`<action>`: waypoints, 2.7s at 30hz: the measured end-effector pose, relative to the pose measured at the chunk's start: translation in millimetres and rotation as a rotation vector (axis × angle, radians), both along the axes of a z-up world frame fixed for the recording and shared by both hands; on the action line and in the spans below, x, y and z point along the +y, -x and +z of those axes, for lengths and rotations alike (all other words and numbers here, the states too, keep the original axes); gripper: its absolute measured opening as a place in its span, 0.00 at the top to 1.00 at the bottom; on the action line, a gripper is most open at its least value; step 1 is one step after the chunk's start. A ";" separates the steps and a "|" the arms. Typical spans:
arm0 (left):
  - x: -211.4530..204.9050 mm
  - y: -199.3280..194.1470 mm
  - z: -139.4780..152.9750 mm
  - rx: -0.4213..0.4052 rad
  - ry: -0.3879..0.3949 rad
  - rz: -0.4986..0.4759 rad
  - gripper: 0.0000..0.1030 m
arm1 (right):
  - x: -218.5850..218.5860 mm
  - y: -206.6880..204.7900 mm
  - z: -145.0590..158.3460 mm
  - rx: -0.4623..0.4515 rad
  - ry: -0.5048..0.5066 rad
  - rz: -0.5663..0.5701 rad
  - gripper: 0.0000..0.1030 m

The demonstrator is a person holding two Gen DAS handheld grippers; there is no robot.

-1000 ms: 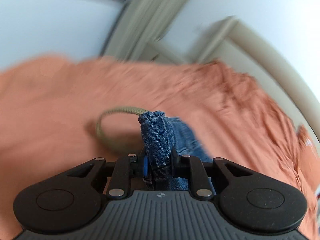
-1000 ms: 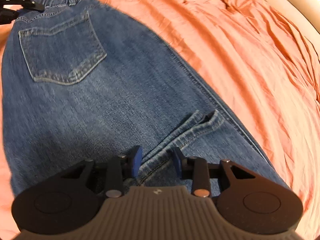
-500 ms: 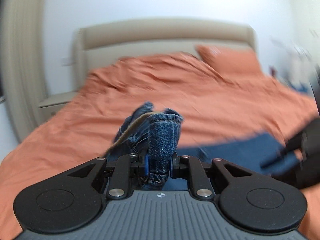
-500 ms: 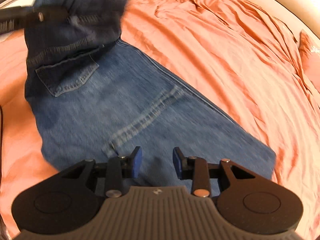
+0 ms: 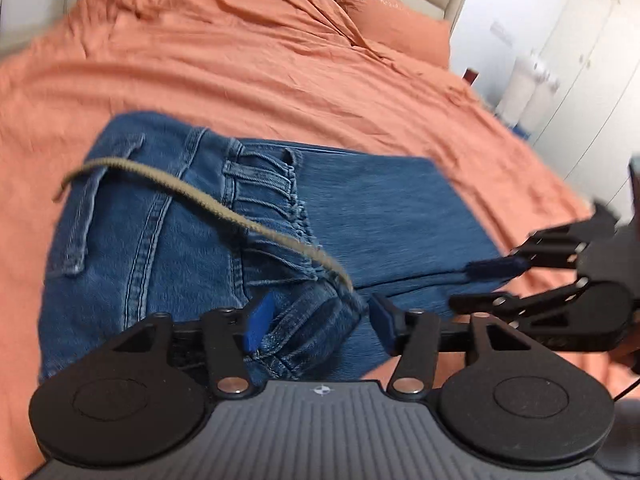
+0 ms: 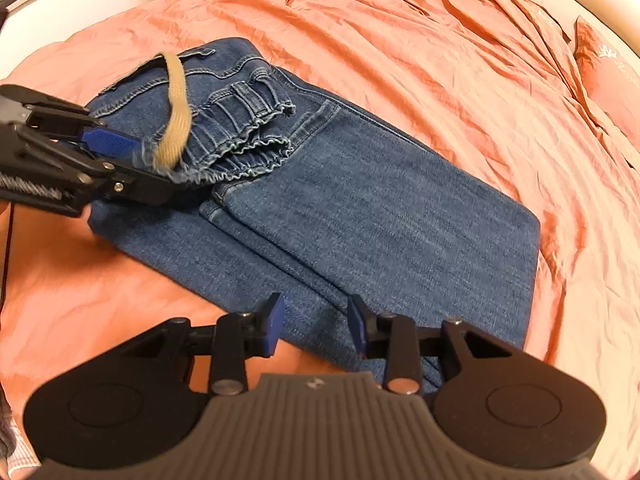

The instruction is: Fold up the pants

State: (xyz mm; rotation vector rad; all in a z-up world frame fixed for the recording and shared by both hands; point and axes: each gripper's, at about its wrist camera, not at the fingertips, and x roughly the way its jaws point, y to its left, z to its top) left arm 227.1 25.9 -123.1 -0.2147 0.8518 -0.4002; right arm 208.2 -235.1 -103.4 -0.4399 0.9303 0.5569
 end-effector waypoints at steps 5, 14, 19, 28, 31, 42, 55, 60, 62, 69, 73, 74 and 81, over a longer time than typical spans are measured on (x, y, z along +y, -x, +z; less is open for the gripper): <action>21.2 0.4 10.6 0.013 0.137 0.024 0.37 | 2.4 2.1 9.0 -0.006 -0.066 -0.022 0.64; 53.3 -2.7 29.7 -0.130 0.140 0.204 0.39 | 15.5 -18.0 17.9 0.068 -0.339 -0.129 0.64; 68.1 -7.5 29.5 -0.140 0.036 0.294 0.43 | 22.7 -48.4 2.9 0.230 -0.577 -0.231 0.64; 88.2 -14.6 14.3 -0.054 -0.004 0.359 0.49 | 45.9 -91.6 -42.6 0.459 -0.745 -0.341 0.74; 94.0 -13.2 14.3 -0.056 0.023 0.377 0.56 | 47.9 -88.4 -35.8 0.437 -0.752 -0.325 0.94; 91.0 0.4 33.4 -0.113 0.078 0.327 0.69 | 47.1 -38.2 35.0 0.329 -0.775 -0.213 1.00; 79.7 -22.7 4.3 -0.009 -0.062 0.317 0.73 | 54.9 -44.1 -30.8 0.385 -0.680 -0.349 0.99; 79.7 -24.0 3.8 -0.001 -0.059 0.314 0.73 | 35.7 -62.8 -21.7 0.351 -0.796 -0.400 0.55; 79.5 -25.5 2.4 0.002 -0.061 0.314 0.73 | 30.8 -77.5 -26.6 0.370 -0.828 -0.435 0.55; 81.1 -31.1 -0.9 0.008 -0.058 0.309 0.73 | 34.1 -117.2 -60.6 0.485 -0.893 -0.489 0.57; 81.6 -34.4 -2.3 0.010 -0.053 0.311 0.73 | 39.7 -129.0 -78.2 0.531 -0.969 -0.502 0.60; 81.5 -35.4 -3.0 0.009 -0.053 0.311 0.73 | 42.9 -130.5 -81.0 0.552 -0.979 -0.499 0.67; 91.1 -21.4 8.9 -0.116 0.044 0.366 0.73 | 65.1 -119.4 -24.9 0.365 -0.837 -0.366 0.84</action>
